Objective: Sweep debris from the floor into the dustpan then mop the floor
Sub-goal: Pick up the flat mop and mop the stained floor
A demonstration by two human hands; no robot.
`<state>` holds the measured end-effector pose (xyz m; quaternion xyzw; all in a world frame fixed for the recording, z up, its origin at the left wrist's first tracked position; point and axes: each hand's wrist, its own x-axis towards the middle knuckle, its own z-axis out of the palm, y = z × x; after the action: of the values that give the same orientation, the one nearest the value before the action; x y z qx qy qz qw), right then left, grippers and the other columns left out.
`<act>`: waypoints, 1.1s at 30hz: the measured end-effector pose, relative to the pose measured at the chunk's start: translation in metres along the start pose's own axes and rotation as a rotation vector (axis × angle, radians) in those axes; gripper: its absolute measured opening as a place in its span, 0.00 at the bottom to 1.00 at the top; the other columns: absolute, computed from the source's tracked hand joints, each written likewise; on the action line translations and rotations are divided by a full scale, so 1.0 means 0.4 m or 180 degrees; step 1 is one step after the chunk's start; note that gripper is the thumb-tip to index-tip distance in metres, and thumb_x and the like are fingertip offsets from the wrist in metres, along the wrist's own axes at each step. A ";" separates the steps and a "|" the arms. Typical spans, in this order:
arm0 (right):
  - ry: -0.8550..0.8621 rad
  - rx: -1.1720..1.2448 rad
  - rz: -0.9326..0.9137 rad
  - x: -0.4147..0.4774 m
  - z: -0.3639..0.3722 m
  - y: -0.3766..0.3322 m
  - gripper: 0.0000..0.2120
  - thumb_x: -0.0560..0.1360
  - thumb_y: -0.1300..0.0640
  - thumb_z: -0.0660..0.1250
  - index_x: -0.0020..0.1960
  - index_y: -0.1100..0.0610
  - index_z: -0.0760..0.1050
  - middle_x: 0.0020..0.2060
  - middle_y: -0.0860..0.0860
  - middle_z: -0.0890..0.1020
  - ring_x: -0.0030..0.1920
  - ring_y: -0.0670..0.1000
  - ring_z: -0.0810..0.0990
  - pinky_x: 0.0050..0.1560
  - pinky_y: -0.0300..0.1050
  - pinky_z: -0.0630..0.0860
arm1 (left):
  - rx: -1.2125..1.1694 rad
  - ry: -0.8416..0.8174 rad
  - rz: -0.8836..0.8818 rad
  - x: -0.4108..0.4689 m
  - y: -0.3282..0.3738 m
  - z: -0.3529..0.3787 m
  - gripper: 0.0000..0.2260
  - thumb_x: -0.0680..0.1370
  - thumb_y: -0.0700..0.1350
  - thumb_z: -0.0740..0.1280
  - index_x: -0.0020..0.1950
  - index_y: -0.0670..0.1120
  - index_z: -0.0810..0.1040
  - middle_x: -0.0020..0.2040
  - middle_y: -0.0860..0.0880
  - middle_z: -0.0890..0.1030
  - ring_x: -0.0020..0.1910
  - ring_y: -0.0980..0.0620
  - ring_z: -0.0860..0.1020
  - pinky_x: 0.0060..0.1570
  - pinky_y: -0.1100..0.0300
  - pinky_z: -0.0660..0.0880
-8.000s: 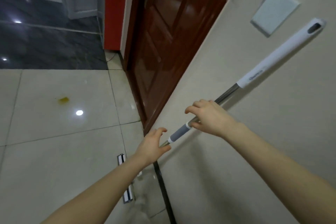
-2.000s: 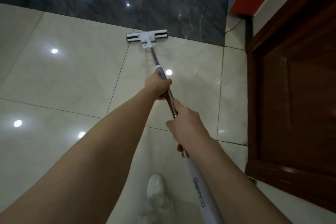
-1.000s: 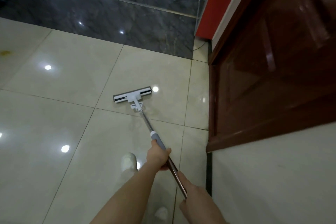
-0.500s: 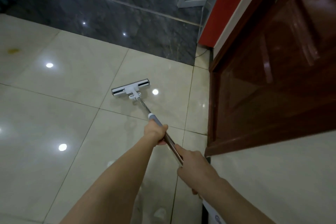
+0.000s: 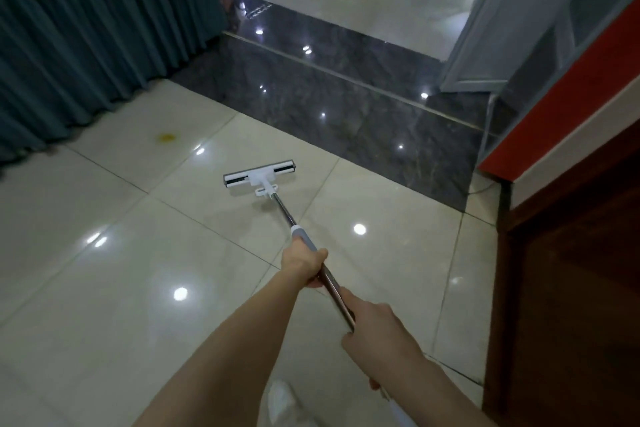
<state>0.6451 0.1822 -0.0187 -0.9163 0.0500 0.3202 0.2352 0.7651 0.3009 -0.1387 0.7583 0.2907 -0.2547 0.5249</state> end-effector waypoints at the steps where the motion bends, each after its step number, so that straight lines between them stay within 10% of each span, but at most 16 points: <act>1: -0.0037 -0.0036 -0.0061 0.025 -0.006 -0.034 0.39 0.68 0.63 0.53 0.71 0.31 0.54 0.42 0.51 0.78 0.29 0.53 0.77 0.30 0.45 0.80 | -0.0028 0.0066 -0.0014 0.021 0.014 -0.040 0.17 0.74 0.45 0.68 0.58 0.44 0.67 0.50 0.40 0.73 0.34 0.43 0.80 0.20 0.55 0.76; 28: -0.0673 -0.0891 -0.0859 1.053 -0.265 -0.771 0.30 0.72 0.66 0.54 0.70 0.43 0.62 0.40 0.52 0.75 0.34 0.56 0.75 0.40 0.48 0.81 | -0.0704 0.0898 -0.0585 0.899 0.414 -0.693 0.14 0.76 0.45 0.67 0.59 0.43 0.70 0.52 0.41 0.74 0.39 0.44 0.78 0.21 0.57 0.76; 33: -0.0725 -0.0961 -0.0794 1.229 -0.251 -0.902 0.30 0.75 0.65 0.55 0.73 0.44 0.60 0.45 0.54 0.76 0.37 0.55 0.75 0.42 0.47 0.80 | -0.0630 0.0851 -0.0732 1.078 0.450 -0.799 0.18 0.77 0.46 0.66 0.64 0.46 0.66 0.51 0.42 0.73 0.44 0.42 0.79 0.34 0.48 0.82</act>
<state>1.1772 0.4839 -0.1061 -0.8981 -0.1391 0.3939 0.1373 1.2208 0.6270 -0.2181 0.6919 0.4661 -0.1802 0.5211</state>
